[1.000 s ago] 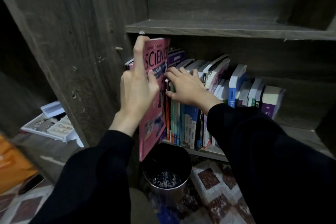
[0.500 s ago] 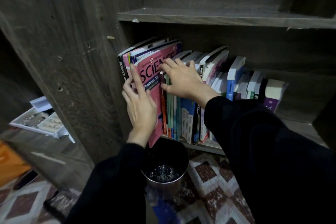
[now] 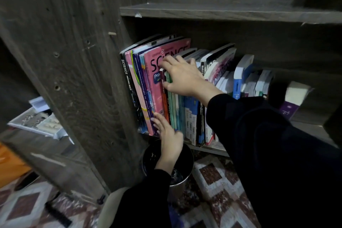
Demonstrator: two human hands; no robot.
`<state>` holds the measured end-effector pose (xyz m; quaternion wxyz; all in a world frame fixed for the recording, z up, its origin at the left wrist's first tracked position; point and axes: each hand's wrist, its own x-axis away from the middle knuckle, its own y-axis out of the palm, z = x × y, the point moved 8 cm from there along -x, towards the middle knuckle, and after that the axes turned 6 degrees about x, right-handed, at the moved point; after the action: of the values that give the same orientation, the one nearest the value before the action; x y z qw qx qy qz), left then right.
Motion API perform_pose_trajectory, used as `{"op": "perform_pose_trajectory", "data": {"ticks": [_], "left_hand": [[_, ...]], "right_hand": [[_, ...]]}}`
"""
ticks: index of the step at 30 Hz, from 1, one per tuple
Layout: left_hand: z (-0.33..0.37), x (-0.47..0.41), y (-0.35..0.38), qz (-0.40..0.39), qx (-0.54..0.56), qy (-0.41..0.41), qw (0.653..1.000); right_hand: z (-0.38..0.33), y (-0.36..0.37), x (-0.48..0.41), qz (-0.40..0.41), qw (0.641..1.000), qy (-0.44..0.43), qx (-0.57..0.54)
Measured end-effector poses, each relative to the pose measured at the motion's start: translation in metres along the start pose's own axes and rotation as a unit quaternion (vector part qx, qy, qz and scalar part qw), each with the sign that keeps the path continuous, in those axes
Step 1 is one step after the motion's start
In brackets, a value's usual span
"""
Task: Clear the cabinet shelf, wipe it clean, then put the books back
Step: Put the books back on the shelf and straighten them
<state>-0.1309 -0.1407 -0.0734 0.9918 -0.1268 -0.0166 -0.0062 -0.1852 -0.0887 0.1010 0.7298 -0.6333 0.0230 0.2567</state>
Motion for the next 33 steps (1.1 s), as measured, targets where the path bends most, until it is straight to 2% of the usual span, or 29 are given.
{"op": "perform_pose_trajectory", "data": {"ticks": [7,13,17,19,21,22,24,26,28,29,31,33], "left_hand": [[0.001,-0.012,0.015,-0.012,0.007,-0.053,0.999],[0.002,-0.014,0.004,-0.020,-0.052,-0.114,0.992],[0.008,-0.012,-0.007,-0.046,-0.076,-0.156,0.984],[0.012,-0.009,-0.015,-0.030,-0.062,-0.152,0.986],[0.023,-0.005,-0.024,0.029,-0.062,-0.107,0.992],[0.034,-0.001,-0.028,0.071,-0.056,-0.057,0.994],[0.069,0.015,-0.032,0.161,-0.041,0.103,0.981],[0.108,0.034,-0.027,0.203,-0.052,0.243,0.947],[0.142,0.040,-0.017,0.186,-0.069,0.324,0.925],[0.158,0.038,-0.012,0.165,-0.082,0.344,0.921],[0.180,0.027,-0.002,0.108,-0.137,0.354,0.919],[0.188,0.011,0.007,0.036,-0.224,0.324,0.919]], "right_hand": [[-0.003,0.004,-0.008,0.014,0.999,-0.002,-0.033],[-0.006,0.006,-0.009,0.013,0.999,-0.002,-0.041],[-0.011,0.000,-0.001,-0.002,1.000,-0.013,0.012],[-0.013,-0.007,0.014,0.027,0.999,-0.016,0.043],[-0.012,-0.018,0.039,0.099,0.995,-0.018,0.028],[-0.009,-0.025,0.054,0.149,0.989,-0.015,0.008],[0.005,-0.037,0.085,0.252,0.967,0.011,-0.036],[0.026,-0.041,0.111,0.294,0.951,0.065,-0.068],[0.049,-0.037,0.124,0.282,0.947,0.128,-0.082],[0.059,-0.033,0.124,0.252,0.953,0.151,-0.077],[0.070,-0.019,0.117,0.151,0.973,0.161,-0.063],[0.074,-0.003,0.108,0.058,0.986,0.142,-0.071]]}}
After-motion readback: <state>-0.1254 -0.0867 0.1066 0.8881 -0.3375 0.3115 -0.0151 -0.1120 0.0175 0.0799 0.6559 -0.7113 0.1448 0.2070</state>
